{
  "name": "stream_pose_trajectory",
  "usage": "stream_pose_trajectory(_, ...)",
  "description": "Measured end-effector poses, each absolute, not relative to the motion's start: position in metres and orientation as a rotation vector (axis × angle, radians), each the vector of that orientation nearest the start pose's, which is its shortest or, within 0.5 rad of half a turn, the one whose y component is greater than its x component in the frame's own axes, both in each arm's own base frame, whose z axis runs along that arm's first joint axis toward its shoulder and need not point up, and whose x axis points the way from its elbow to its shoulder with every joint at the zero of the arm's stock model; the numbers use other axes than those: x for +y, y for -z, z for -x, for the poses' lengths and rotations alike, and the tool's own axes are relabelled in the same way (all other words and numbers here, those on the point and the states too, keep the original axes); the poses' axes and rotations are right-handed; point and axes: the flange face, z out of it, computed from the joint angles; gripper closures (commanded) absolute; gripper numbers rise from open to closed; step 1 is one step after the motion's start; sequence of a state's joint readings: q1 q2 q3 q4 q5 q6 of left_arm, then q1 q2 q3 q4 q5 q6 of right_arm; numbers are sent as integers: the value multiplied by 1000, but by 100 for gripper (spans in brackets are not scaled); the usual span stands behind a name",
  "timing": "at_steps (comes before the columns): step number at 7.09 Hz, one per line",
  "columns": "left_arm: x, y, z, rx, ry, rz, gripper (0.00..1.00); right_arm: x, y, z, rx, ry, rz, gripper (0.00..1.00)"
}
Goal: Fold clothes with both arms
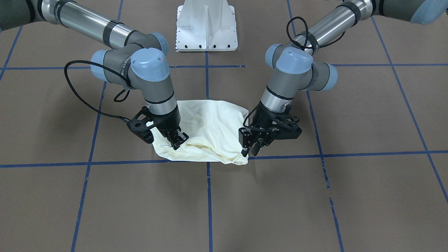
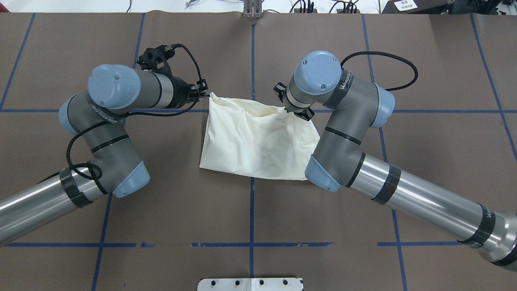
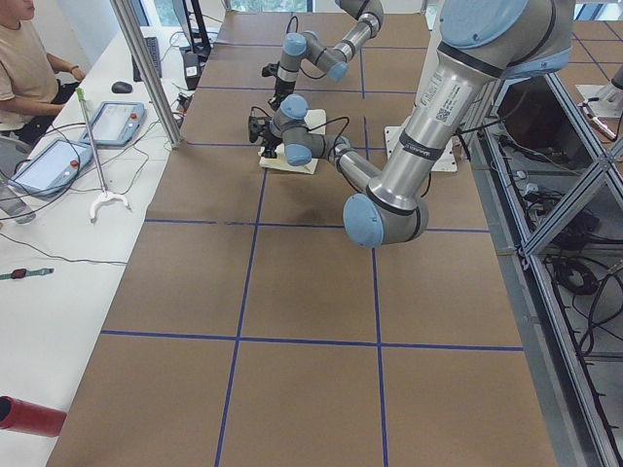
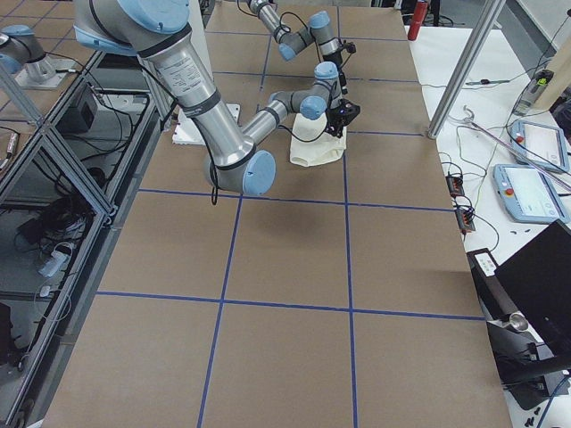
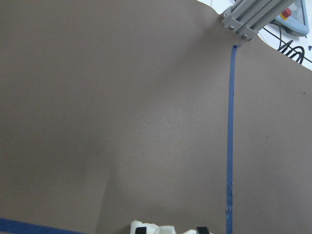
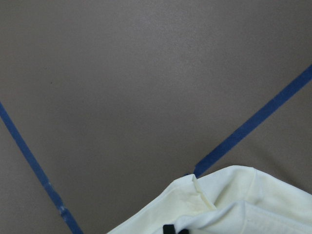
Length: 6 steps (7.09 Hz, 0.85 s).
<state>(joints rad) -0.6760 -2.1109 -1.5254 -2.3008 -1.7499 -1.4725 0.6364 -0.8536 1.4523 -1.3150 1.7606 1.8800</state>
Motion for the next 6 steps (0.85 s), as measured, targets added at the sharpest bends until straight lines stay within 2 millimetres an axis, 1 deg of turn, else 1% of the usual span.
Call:
stream_pose_trajectory(1,-506,-292,-460,1199,371,-303,100,-534,-250,529,-896,-804,38,100)
stream_pose_trajectory(2,-490,-304,-466,1191,349,-281,100,-535,-250,528,-897,-805,37,100)
stream_pose_trajectory(3,-473,-312,-479,1185,325,-258,100,-535,-249,528,-898,-805,37,100)
stream_pose_trajectory(4,-460,-315,-491,1184,303,-239,100,-536,-249,527,-898,-806,36,100)
stream_pose_trajectory(6,-438,-311,-509,1216,262,-223,100,-537,-248,526,-899,-808,35,100)
